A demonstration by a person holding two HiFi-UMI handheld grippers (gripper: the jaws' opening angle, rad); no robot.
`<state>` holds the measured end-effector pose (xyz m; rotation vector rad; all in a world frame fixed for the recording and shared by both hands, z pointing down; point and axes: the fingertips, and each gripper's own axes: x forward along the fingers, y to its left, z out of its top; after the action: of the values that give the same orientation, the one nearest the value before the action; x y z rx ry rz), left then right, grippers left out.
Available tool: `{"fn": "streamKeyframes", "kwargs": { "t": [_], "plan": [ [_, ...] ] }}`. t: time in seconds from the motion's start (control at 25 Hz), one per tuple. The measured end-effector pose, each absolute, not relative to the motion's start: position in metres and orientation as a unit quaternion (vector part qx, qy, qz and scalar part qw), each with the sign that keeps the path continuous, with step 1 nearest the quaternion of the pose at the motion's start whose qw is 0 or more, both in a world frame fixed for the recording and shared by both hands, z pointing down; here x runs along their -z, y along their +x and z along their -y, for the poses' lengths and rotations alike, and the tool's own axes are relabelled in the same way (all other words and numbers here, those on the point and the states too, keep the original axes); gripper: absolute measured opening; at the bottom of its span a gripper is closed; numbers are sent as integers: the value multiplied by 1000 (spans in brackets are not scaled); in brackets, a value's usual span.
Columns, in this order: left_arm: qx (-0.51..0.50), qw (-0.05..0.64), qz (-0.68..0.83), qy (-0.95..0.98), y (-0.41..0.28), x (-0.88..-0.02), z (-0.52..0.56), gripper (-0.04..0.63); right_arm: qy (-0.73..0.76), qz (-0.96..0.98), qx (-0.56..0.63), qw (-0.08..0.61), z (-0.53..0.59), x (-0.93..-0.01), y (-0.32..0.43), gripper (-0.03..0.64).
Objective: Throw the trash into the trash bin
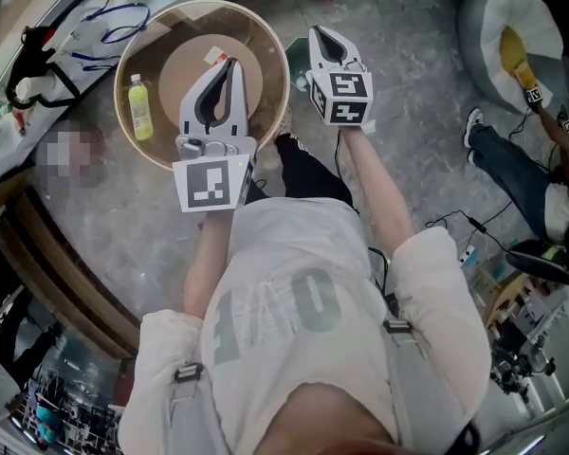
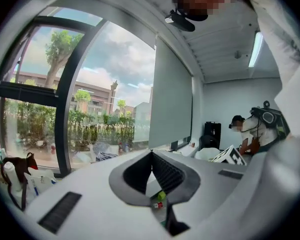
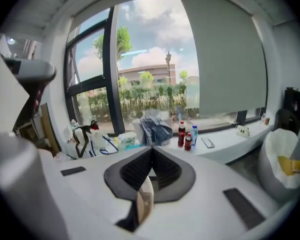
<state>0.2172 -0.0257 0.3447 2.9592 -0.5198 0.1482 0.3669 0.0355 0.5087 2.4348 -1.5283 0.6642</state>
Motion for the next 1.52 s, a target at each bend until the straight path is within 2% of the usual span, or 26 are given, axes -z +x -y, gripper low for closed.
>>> {"fn": "streamKeyframes", "kwargs": {
  "t": [0.24, 0.4, 0.56, 0.84, 1.2, 1.52],
  "plan": [
    [45, 16, 239, 970, 151, -264, 57, 11, 816, 566, -119, 7, -3, -348, 293, 14],
    [80, -17, 263, 961, 108, -219, 74, 11, 789, 608, -81, -46, 17, -276, 233, 14],
    [101, -32, 298, 949, 71, -200, 92, 11, 758, 649, -34, -47, 41, -235, 182, 14],
    [107, -39, 320, 941, 49, -194, 104, 11, 732, 681, -6, -22, 60, -224, 140, 14],
    [107, -34, 319, 941, 52, -199, 106, 11, 725, 686, -46, -40, 65, -239, 146, 14],
    [100, -23, 323, 941, 59, -207, 110, 11, 701, 711, -35, -34, 66, -244, 146, 15]
  ]
}}
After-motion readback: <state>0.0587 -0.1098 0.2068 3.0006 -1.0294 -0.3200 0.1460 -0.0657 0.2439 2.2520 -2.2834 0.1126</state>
